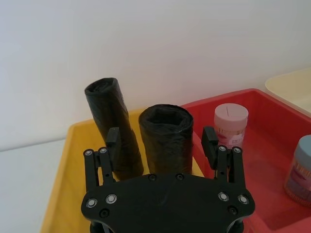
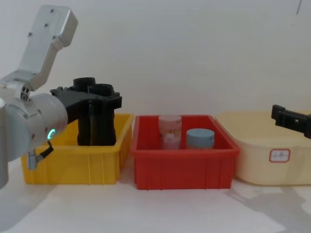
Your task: Pick up the garbage bag with the one hand and transfer it to the other hand.
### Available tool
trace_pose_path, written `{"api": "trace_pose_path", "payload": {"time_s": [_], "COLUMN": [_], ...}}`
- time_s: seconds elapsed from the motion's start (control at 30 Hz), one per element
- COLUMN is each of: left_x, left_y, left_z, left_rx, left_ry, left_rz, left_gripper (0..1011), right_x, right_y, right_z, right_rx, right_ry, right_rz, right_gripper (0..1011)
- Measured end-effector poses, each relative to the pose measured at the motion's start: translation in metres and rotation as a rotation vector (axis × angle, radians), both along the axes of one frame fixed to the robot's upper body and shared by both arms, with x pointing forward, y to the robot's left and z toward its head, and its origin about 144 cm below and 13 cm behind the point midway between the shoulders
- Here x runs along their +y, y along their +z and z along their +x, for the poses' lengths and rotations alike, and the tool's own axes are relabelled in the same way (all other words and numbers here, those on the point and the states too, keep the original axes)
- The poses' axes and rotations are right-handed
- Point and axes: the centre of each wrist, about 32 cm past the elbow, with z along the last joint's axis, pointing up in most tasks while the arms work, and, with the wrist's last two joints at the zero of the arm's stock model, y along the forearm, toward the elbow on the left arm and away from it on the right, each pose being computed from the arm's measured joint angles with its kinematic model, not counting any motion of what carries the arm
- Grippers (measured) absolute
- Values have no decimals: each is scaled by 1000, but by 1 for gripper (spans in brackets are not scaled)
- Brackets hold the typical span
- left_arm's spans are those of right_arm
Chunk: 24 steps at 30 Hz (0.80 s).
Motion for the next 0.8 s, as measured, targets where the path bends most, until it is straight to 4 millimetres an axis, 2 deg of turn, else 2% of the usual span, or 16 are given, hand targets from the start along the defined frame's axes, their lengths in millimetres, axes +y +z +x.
{"api": "trace_pose_path", "payload": {"time_s": [0.17, 0.27, 0.5, 0.63, 0.8], "left_x": [-4, -5, -11, -12, -15], "left_y": [0, 0, 1, 2, 6], "left_z": [6, 9, 19, 22, 26], "left_rx": [15, 26, 48, 53, 54], "left_ry": [-5, -4, 25, 39, 59], "left_rz": [-13, -21, -41, -49, -61], "left_gripper": [999, 944, 774, 629, 536], "right_x": [0, 0, 0, 0, 0], "right_y": [0, 0, 0, 0, 0], "right_z": [0, 0, 0, 0, 0], "right_rx": [0, 0, 0, 0, 0], "right_ry": [0, 0, 0, 0, 0], "right_rz": [0, 0, 0, 0, 0], "right_gripper": [1004, 1004, 1004, 1004, 1004]}}
